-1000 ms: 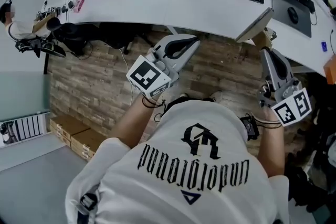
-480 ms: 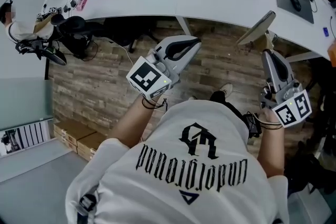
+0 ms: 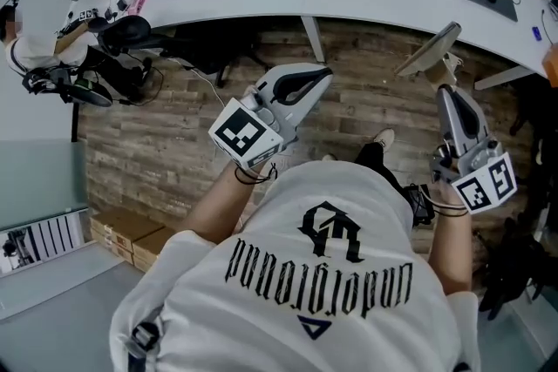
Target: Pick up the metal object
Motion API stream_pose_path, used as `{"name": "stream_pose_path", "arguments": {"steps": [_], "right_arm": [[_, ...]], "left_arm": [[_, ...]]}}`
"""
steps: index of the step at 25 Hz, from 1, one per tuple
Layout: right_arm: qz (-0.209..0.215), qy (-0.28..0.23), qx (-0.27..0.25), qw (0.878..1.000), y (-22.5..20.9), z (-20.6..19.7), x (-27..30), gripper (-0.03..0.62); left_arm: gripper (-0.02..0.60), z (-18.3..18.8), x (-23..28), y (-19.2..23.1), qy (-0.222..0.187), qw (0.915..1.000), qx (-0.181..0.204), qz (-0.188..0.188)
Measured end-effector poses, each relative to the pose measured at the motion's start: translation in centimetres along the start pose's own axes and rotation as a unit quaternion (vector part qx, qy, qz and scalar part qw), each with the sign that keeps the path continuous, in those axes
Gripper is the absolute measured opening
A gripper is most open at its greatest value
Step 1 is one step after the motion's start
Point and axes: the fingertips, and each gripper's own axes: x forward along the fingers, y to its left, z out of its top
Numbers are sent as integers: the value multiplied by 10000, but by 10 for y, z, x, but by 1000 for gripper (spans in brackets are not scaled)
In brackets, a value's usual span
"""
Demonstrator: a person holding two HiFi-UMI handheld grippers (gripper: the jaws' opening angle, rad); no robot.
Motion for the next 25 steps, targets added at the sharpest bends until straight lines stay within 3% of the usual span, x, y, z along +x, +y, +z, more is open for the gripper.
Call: {"name": "stream_pose_path", "arguments": {"steps": [13,25], "right_arm": [[-78,-6,-153,9999,68,3,-35,17],[3,63,-81,9999,71,-12,-54,17]], "left_arm": [[15,16,-43,-36,-154,9995,-85,-248],[14,13,-40,-57,-259,9993,-176,-223]]}}
